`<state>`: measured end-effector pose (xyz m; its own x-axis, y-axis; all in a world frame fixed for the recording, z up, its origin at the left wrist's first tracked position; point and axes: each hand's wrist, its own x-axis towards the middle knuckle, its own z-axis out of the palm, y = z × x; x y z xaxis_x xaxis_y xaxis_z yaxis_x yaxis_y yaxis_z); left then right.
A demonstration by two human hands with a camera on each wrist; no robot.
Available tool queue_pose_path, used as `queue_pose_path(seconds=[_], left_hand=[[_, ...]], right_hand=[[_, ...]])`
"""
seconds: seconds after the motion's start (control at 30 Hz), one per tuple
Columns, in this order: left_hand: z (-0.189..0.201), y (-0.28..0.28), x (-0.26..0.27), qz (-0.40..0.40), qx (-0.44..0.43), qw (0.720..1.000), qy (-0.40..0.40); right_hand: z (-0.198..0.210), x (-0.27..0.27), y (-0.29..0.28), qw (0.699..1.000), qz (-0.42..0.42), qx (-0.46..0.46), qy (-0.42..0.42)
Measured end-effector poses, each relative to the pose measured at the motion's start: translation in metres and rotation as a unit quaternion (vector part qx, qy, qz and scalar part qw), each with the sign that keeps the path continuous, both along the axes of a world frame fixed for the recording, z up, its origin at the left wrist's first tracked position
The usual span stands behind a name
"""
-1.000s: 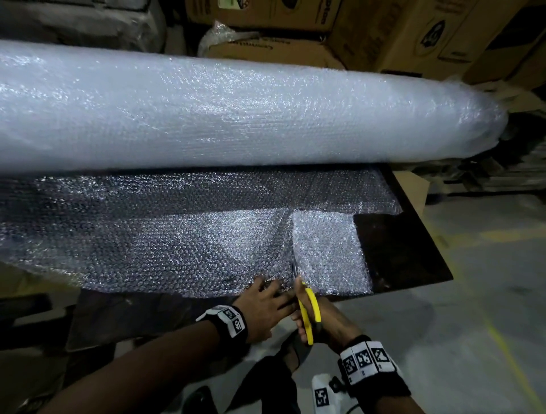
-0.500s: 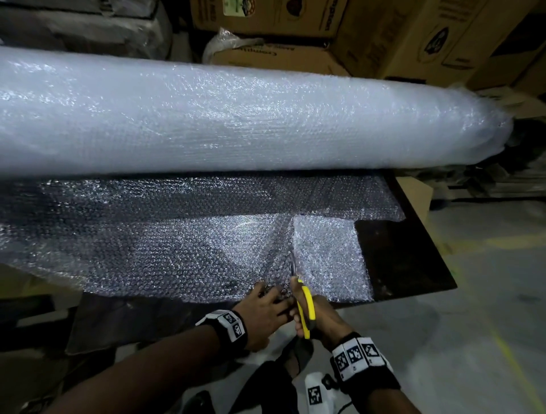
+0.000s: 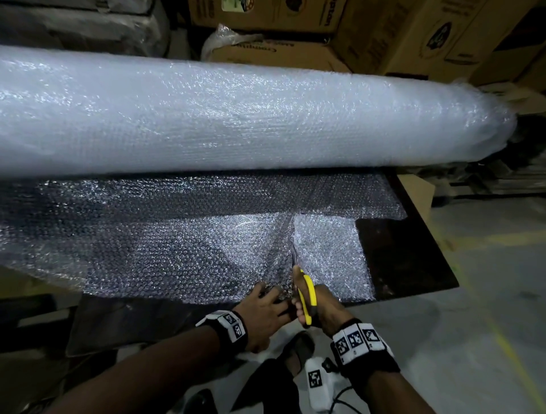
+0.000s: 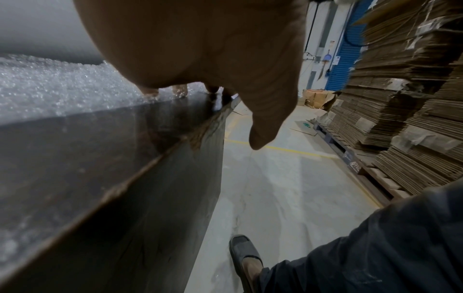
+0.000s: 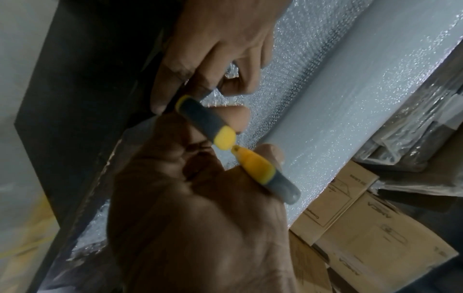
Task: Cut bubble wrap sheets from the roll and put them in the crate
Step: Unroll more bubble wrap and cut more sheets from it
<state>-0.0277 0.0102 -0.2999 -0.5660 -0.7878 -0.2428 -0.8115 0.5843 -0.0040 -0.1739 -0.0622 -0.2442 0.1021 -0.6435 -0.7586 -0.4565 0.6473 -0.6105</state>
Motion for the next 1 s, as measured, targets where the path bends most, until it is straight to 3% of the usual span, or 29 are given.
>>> queue_pose_path(seconds=[0.17, 0.37, 0.5, 0.7, 0.9, 1.0], left_hand=[[0.001, -0.001, -0.001, -0.004, 0.005, 1.0, -0.012], [0.004, 0.001, -0.002, 0.0, -0.017, 1.0, -0.004], [0.004, 0.0, -0.002, 0.004, -0.002, 1.0, -0.007], [0.003, 0.0, -0.003, 0.007, 0.007, 1.0, -0.005], [0.0, -0.001, -0.003, 0.015, 0.013, 1.0, -0.002], [0.001, -0.001, -0.003, 0.013, 0.013, 1.0, 0.003]], right_hand=[[0.001, 0.0, -0.011, 0.999, 0.026, 0.037, -0.027], [0.003, 0.003, -0.018, 0.999, 0.027, -0.007, -0.027], [0.006, 0.003, -0.03, 0.997, 0.035, 0.019, -0.069], [-0.004, 0.005, -0.04, 0.998, 0.036, 0.005, -0.05], [0.006, 0.004, -0.047, 0.994, 0.043, 0.041, -0.094], [0.001, 0.008, -0.052, 0.997, 0.027, 0.01, -0.067]])
